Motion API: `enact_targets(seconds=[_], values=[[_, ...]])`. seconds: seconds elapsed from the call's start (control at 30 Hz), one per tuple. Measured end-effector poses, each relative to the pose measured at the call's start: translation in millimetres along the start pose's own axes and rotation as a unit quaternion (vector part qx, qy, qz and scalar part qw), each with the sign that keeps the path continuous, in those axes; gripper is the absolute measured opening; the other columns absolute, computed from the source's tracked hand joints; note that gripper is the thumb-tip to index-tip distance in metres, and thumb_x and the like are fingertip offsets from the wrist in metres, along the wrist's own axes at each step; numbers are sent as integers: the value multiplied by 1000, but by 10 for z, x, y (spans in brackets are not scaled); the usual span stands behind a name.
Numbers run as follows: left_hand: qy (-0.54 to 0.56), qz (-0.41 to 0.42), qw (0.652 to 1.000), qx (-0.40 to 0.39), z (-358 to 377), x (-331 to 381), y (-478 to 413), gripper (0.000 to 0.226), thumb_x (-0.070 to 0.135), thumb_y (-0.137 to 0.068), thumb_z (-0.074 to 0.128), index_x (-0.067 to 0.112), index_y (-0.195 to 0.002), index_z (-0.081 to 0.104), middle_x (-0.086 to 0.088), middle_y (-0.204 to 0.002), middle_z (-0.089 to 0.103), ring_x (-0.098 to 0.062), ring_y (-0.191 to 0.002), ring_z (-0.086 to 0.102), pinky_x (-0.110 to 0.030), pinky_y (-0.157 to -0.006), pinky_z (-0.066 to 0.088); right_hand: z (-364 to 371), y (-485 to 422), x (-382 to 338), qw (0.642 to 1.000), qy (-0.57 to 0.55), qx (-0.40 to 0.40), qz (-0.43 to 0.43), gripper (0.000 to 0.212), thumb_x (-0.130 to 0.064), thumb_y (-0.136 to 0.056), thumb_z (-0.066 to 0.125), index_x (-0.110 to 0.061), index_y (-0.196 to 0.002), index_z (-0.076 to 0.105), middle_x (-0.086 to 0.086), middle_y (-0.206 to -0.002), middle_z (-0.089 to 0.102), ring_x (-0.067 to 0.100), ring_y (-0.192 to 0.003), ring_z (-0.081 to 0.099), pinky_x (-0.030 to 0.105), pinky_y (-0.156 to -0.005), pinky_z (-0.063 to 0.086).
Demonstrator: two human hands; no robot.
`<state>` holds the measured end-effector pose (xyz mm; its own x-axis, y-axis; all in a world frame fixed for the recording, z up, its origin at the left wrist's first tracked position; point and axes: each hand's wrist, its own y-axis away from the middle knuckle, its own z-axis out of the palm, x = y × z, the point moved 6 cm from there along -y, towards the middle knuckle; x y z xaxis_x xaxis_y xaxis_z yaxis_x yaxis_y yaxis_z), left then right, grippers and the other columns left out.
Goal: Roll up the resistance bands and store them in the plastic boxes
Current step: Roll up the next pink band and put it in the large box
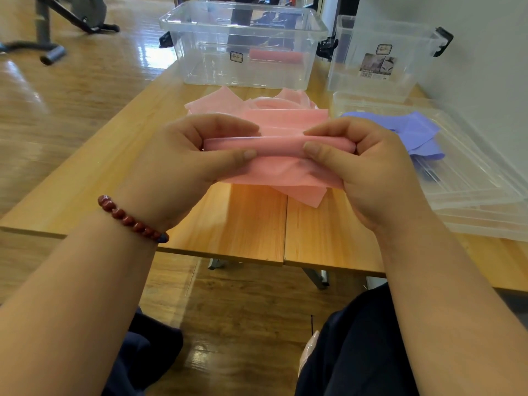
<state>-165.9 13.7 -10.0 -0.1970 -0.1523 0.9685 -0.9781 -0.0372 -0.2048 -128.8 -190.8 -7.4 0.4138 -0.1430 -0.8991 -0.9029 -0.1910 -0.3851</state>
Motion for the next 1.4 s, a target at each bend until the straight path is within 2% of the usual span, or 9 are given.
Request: enact_targets(seconds=[0.1,0.3,0.5,0.6,0.73,0.87,1.0,1.17,1.4], values=[[0,-7,1000,-6,19,7,0,24,29,-71,82,29,-94,75,3,-104,74,-17,-104,68,-35,-86,58,-8,-4,-3,1000,-14,2,-7,22,-17,-80,78,-37,-82,72,-20,-88,70,5,-94,66,26,-78,56],[-32,-25,999,12,10,-14,7,31,45,-63,73,31,-91,76,4,-101,72,-17,-102,67,-35,-85,57,-6,-3,25,1000,-7,0,-10,24,-13,-79,79,-36,-83,72,-16,-96,71,4,-102,64,28,-86,55],[-16,-18,999,26,-18,-50,-11,18,35,-68,80,32,-85,77,4,-95,72,-22,-102,67,-42,-90,57,55,-12,84,998,-26,-44,24,21,-27,-80,77,-37,-97,70,-15,-106,70,7,-103,64,29,-83,55],[-25,-7,999,33,-28,-55,-20,15,31,-69,78,37,-83,78,4,-99,73,-22,-104,66,-44,-93,55,48,-6,96,999,-8,-34,39,12,-29,-85,73,-38,-93,71,-26,-94,68,0,-94,65,24,-78,56],[-23,-12,999,23,-20,-70,-35,21,30,-70,74,35,-90,77,3,-107,72,-19,-107,65,-43,-94,55,29,-1,58,1000,10,-9,17,17,-21,-84,75,-37,-87,72,-23,-87,69,-2,-89,65,16,-73,52],[-4,-35,999,14,-2,-96,-40,22,32,-68,74,35,-90,76,-4,-112,69,-21,-108,65,-40,-94,55,3,-2,65,1000,13,11,7,23,-18,-82,77,-40,-84,72,-17,-95,70,6,-97,65,26,-82,55],[23,-49,998,18,12,-102,-51,22,34,-69,82,30,-90,76,-7,-115,68,-22,-110,65,-38,-94,55,-2,-4,78,999,25,15,16,22,-16,-82,77,-37,-86,71,-12,-102,68,6,-102,62,26,-85,54],[30,-47,998,24,4,-101,-73,19,34,-70,80,30,-89,77,-7,-118,66,-21,-111,65,-34,-92,55,15,-2,105,999,14,6,29,21,-17,-82,77,-36,-87,72,-11,-103,69,8,-103,63,29,-86,54],[25,-44,999,19,16,-103,-78,36,30,-68,80,25,-103,71,-5,-116,69,-18,-110,65,-33,-92,55,4,4,156,998,16,2,61,17,-33,-82,77,-38,-97,72,-18,-104,68,2,-102,62,25,-83,55]])
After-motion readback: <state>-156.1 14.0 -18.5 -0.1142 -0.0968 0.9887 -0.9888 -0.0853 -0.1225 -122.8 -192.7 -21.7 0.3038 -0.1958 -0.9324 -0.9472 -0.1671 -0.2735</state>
